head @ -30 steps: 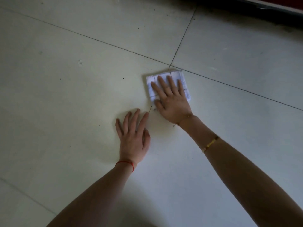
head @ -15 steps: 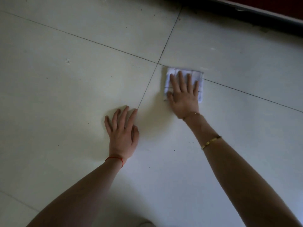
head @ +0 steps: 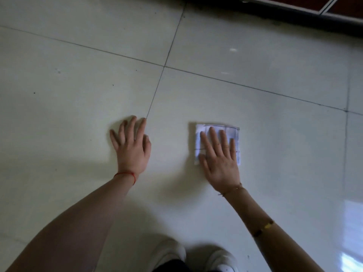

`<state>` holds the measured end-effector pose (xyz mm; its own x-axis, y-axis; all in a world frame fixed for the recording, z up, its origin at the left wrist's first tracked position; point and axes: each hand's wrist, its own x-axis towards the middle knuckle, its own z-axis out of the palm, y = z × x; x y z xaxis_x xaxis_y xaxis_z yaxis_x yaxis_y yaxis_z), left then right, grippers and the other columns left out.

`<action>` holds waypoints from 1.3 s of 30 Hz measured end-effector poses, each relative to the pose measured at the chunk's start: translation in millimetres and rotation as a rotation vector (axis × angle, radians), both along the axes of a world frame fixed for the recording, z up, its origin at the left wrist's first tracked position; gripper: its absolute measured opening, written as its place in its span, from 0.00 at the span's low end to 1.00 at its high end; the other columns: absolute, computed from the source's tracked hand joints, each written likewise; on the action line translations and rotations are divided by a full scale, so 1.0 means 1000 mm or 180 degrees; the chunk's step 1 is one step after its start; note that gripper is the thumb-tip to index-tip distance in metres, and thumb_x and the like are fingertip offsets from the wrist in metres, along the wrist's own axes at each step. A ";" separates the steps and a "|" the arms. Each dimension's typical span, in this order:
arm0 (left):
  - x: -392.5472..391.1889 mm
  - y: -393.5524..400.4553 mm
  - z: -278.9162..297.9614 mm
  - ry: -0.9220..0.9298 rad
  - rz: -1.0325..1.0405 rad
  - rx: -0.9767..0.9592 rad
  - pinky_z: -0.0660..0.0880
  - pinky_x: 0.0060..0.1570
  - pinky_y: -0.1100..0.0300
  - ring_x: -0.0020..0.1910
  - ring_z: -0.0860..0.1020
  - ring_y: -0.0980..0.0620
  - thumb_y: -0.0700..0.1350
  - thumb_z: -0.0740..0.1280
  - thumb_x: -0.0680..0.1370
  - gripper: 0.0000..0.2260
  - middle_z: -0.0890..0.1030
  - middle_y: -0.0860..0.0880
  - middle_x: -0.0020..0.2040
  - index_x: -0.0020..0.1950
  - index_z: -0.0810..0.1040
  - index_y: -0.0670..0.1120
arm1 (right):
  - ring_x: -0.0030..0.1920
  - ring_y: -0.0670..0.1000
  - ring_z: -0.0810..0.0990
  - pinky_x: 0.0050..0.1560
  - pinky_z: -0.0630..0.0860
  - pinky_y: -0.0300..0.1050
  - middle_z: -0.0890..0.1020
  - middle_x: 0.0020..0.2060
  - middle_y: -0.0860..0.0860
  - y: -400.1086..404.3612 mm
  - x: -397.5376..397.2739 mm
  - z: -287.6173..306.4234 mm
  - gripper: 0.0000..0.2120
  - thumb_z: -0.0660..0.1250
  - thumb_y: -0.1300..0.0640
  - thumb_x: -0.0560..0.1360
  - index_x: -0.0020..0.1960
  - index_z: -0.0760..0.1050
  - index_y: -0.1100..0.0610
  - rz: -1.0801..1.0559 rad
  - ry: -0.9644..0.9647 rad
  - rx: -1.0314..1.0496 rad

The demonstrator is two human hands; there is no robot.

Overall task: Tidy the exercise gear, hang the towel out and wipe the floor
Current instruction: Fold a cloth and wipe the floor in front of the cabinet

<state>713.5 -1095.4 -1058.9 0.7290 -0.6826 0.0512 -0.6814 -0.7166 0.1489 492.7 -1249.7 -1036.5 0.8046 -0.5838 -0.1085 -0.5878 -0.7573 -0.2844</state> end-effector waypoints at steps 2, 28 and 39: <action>-0.002 0.000 0.001 0.0014 -0.0010 0.0101 0.52 0.73 0.34 0.74 0.62 0.39 0.49 0.56 0.81 0.23 0.63 0.46 0.77 0.77 0.63 0.51 | 0.78 0.56 0.43 0.75 0.45 0.63 0.49 0.78 0.51 -0.026 -0.006 -0.001 0.29 0.46 0.43 0.79 0.79 0.49 0.49 -0.0529 0.0148 0.0047; -0.135 -0.100 0.006 0.0441 -0.1246 -0.0035 0.49 0.74 0.34 0.74 0.61 0.40 0.47 0.55 0.79 0.23 0.65 0.47 0.75 0.74 0.66 0.52 | 0.78 0.56 0.42 0.75 0.46 0.62 0.49 0.78 0.51 0.030 -0.136 0.006 0.29 0.49 0.45 0.80 0.79 0.48 0.50 -0.1313 0.0145 0.0117; -0.137 -0.100 0.005 0.0289 -0.1202 -0.0240 0.50 0.73 0.35 0.73 0.63 0.40 0.45 0.60 0.76 0.23 0.67 0.47 0.74 0.72 0.69 0.51 | 0.77 0.60 0.41 0.75 0.39 0.63 0.47 0.78 0.52 -0.067 -0.079 0.007 0.31 0.47 0.44 0.77 0.79 0.47 0.48 -0.1322 0.0293 0.0314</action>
<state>576.9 -1195.6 -1053.9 0.4312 -0.9004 0.0583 -0.8765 -0.4028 0.2635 413.4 -1316.6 -1030.0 0.4880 -0.8391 -0.2403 -0.8631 -0.4230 -0.2758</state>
